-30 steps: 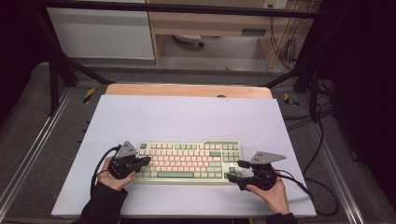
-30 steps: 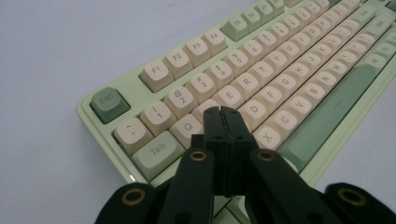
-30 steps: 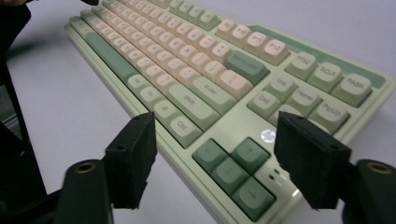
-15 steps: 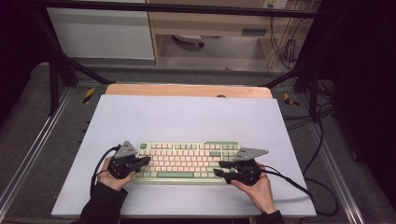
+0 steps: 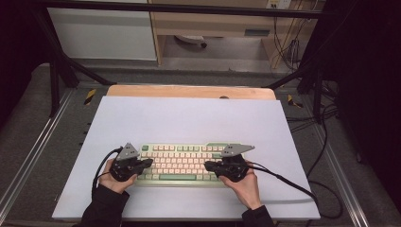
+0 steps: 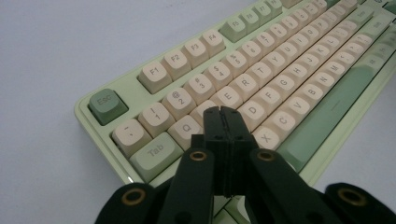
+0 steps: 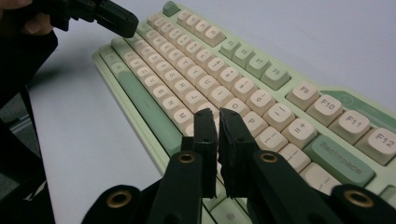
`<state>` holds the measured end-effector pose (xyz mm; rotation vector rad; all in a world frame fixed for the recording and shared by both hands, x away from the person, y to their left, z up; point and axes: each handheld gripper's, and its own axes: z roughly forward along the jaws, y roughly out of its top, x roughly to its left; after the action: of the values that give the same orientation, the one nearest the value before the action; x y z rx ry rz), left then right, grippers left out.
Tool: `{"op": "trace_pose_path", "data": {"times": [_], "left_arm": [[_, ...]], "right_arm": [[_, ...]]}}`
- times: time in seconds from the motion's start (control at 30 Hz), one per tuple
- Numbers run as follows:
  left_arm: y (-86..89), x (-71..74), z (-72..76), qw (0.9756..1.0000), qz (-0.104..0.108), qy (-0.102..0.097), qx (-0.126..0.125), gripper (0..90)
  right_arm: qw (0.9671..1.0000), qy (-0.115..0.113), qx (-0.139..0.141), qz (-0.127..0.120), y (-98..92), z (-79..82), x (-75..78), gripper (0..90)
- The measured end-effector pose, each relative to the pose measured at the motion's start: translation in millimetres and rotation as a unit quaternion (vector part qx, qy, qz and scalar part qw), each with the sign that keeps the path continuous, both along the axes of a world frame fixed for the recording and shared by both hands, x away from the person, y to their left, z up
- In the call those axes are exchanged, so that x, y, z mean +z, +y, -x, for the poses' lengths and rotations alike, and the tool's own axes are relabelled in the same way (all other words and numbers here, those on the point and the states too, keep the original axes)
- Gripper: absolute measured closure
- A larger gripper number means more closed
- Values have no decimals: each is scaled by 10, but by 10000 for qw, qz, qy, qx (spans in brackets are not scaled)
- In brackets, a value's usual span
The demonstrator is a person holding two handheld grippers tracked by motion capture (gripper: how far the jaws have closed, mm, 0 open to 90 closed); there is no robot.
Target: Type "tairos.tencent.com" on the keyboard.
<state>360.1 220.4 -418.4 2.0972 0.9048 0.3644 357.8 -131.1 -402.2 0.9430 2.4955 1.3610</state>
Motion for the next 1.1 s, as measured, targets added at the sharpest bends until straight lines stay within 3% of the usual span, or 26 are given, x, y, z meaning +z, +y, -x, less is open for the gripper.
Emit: {"op": "trace_pose_path", "data": {"times": [0.33,0.53,1.1], "left_arm": [[-3,-1,1,10000,2,-6,-9,898],[-5,-3,2,10000,-1,-7,-17,898],[-10,-9,-1,10000,-13,-2,-23,898]], "right_arm": [[9999,101,23,4,244,-107,-50,900],[9999,41,22,136,397,-182,-90,900],[9996,104,-132,224,532,-366,-239,900]]}}
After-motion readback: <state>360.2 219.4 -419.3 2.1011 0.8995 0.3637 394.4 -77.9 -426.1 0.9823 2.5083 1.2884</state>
